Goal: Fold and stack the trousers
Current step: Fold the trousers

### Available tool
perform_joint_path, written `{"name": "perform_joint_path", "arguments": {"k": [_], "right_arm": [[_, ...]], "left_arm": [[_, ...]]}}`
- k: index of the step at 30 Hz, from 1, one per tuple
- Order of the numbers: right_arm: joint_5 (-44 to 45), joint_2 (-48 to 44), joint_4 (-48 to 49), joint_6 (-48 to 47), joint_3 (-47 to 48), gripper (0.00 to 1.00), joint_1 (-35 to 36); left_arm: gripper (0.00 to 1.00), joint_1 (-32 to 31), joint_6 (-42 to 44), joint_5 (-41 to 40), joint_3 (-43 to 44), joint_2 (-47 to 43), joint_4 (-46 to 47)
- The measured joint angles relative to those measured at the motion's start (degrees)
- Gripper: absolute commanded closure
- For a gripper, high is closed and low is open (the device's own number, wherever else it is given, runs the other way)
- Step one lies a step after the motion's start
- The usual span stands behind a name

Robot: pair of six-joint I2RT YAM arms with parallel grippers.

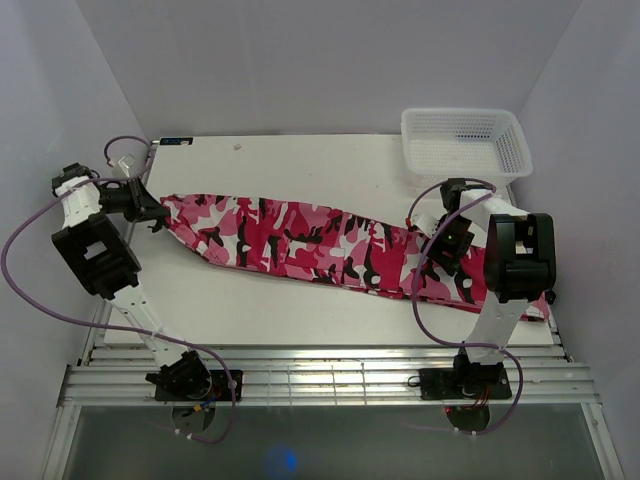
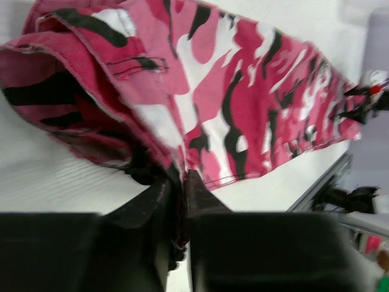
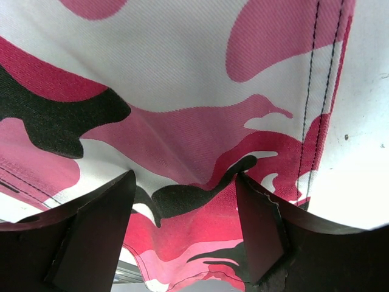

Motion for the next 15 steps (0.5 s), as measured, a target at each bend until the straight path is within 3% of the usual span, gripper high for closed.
{"name": "perform_joint_path", "arguments": {"k": [3,6,10,12,15], "right_arm": [[0.0,0.0,-0.1,0.0,0.1,0.28,0.0],[0.0,0.1,-0.2,0.0,0.2,0.28,0.0],[0.0,0.1,-0.3,0.0,0.3,0.28,0.0],[0.0,0.1,-0.3,0.0,0.3,0.28,0.0],[0.0,0.1,-0.3,0.0,0.3,0.28,0.0]], "left_arm": [[1.0,-0.2,0.2,-2.6,1.4,1.9,-0.9],[1.0,-0.2,0.8,-4.9,2.6,2.2,-2.2],[0.6,-0.2,1.9,-9.7,8.0,2.2,-5.3],[0.57,-0.2,2.4,-11.1,10.1,2.2,-6.5],[0.71,-0.1,3.5,-12.9,10.6,2.2,-7.7]]}}
